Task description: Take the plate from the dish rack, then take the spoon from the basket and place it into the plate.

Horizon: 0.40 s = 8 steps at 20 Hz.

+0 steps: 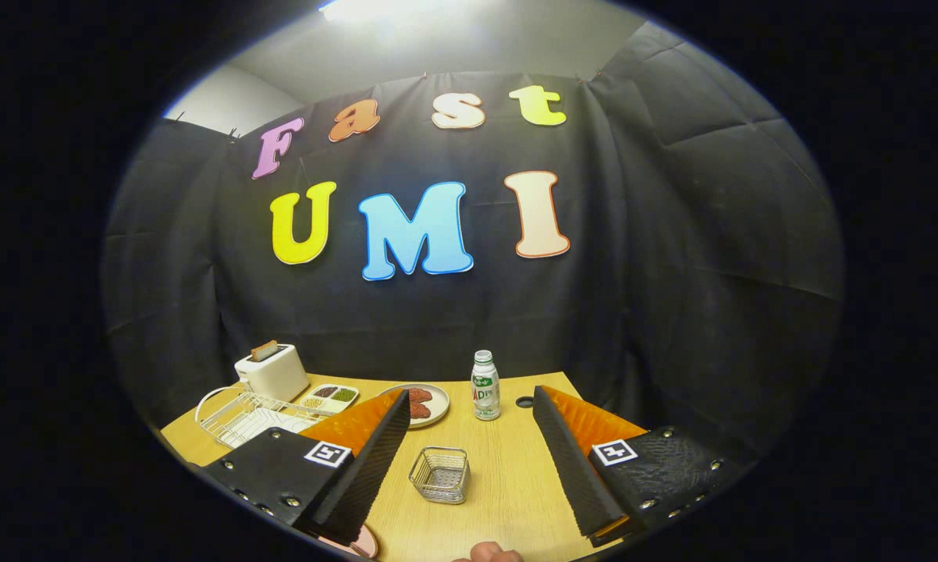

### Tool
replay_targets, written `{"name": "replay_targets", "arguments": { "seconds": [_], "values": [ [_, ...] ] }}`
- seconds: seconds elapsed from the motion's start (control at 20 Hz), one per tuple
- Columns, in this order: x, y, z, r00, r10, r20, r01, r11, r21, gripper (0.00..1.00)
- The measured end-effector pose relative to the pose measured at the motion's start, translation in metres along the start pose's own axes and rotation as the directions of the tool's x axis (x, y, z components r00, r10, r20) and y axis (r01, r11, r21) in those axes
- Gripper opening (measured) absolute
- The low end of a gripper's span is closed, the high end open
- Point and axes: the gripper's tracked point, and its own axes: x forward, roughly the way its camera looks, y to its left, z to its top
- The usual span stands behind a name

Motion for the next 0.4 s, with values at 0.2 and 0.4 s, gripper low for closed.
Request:
{"name": "replay_targets", "arguments": {
  "seconds": [0.2, 0.4],
  "values": [
    [0.009, -0.004, -0.002, 1.000, 0.013, 0.008, -0.013, 1.000, -0.020, 0.97],
    [0.021, -0.013, -0.006, 0.999, 0.015, 0.028, -0.014, 1.000, -0.018, 0.97]
  ]
}}
